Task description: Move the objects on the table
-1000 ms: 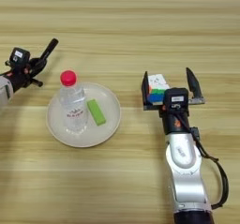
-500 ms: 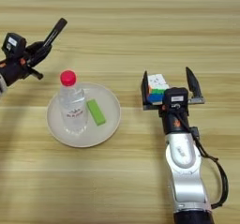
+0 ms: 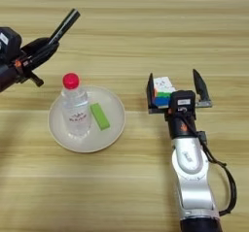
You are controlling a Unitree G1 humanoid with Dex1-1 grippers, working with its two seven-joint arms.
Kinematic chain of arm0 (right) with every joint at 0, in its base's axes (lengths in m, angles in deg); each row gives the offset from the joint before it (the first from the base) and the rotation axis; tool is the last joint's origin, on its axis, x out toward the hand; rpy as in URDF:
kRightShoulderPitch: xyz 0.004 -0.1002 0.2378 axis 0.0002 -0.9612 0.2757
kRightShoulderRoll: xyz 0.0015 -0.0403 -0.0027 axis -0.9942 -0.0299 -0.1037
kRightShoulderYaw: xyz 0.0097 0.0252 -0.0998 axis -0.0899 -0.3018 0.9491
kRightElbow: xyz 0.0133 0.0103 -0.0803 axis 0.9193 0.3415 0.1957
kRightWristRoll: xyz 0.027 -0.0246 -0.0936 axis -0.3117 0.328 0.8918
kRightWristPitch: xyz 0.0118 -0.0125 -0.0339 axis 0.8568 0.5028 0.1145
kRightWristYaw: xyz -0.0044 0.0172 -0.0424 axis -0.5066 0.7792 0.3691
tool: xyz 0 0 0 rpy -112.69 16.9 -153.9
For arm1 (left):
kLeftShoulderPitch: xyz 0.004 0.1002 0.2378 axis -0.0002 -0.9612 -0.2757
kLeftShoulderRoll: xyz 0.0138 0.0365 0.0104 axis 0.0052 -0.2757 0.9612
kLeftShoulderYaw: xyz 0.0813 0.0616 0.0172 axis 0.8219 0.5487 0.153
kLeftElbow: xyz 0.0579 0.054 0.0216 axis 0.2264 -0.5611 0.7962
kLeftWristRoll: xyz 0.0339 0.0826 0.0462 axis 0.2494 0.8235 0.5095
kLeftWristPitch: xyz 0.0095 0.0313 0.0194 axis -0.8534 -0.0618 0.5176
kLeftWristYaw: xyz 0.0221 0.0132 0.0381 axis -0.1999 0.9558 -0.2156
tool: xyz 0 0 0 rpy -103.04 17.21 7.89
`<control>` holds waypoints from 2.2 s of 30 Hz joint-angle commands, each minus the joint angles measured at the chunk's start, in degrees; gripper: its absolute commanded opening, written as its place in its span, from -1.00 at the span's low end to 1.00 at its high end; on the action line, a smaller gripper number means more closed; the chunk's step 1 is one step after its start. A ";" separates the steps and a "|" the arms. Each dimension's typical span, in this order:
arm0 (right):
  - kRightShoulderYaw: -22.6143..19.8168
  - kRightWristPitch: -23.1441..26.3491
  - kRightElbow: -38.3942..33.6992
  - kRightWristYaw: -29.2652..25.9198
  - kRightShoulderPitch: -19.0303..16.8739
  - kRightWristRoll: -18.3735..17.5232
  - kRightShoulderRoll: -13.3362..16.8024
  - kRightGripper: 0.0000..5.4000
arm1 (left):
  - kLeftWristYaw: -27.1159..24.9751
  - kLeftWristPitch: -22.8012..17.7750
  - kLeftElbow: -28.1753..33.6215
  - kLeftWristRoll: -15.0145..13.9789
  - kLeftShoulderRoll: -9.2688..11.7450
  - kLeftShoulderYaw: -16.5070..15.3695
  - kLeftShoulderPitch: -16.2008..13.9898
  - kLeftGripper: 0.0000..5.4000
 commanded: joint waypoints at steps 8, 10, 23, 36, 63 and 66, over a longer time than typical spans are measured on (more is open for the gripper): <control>-0.03 0.29 -0.72 -0.13 0.55 -0.17 -0.05 1.00 | -1.48 -4.77 10.94 -6.07 4.22 1.00 -3.80 -0.69; -0.03 0.29 -0.75 -0.13 0.54 -0.17 -0.05 1.00 | -2.10 -5.38 12.34 -7.13 5.04 1.16 -4.49 -0.69; -0.13 0.47 -0.96 -0.16 0.55 -0.22 0.02 1.00 | -7.00 -5.36 20.02 -11.76 11.22 4.54 -9.91 -0.69; -0.63 0.63 -1.02 -0.27 0.83 -0.68 0.22 1.00 | -13.30 1.24 21.26 -8.93 15.37 11.97 -18.14 -0.69; -4.72 3.44 -3.33 -5.26 1.46 -10.05 2.54 1.00 | -18.86 21.35 6.65 4.33 14.31 24.24 -20.80 -0.69; -6.28 8.79 -8.81 -10.67 2.42 -18.01 6.16 1.00 | -19.07 21.74 5.14 4.88 13.23 25.63 -20.07 -0.69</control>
